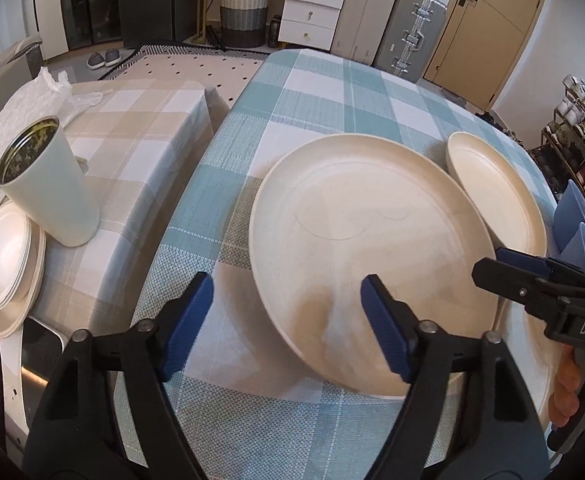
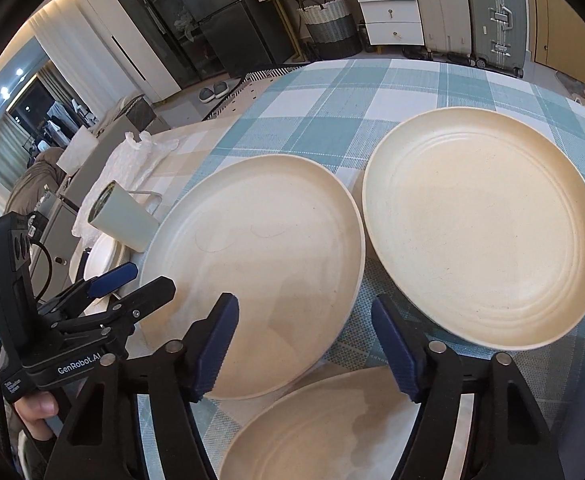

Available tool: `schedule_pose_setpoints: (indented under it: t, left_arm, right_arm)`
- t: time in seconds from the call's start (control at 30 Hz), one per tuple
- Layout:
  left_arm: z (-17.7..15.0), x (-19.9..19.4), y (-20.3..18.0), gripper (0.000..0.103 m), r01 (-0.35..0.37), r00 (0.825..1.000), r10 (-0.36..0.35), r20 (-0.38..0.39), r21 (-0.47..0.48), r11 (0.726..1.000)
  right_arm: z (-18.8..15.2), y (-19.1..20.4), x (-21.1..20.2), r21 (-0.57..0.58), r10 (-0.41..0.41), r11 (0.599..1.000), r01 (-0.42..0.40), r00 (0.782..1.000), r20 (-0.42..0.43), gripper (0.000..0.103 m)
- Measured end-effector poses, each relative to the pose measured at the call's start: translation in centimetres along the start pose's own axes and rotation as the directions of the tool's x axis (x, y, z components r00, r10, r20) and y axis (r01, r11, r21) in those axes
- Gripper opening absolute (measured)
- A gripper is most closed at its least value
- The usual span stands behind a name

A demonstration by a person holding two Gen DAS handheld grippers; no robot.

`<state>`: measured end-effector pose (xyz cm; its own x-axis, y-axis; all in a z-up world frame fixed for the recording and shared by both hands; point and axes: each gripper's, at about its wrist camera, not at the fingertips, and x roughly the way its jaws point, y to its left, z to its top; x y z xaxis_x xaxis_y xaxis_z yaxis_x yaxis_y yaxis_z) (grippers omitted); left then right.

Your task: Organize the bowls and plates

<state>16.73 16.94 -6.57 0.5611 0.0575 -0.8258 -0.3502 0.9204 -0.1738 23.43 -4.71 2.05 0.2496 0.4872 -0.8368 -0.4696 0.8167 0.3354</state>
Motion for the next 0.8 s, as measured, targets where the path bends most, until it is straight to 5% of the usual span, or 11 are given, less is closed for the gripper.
schedule_pose_setpoints:
  t: [0.23, 0.5, 0.8]
  left_arm:
    - [-0.25, 0.60, 0.35, 0.059, 0.010, 1.000, -0.010, -0.016, -0.008, 1.000]
    - [-0.49, 0.83, 0.13, 0.024, 0.002, 1.000, -0.002, -0.020, 0.002, 1.000]
    - [-0.59, 0.79, 0.23, 0.018, -0.008, 1.000, 0.008, -0.010, 0.001, 1.000]
  right_arm:
    - [0.03, -0.15, 0.77, -0.002, -0.020, 1.000, 0.020, 1.000, -0.007, 0.050]
    - [-0.17, -0.40, 0.82, -0.004, -0.069, 0.998, 0.069, 0.998, -0.001, 0.032]
    - [-0.34, -0.36, 0.52, -0.051, -0.129, 0.990, 0.131, 0.991, 0.026, 0.014]
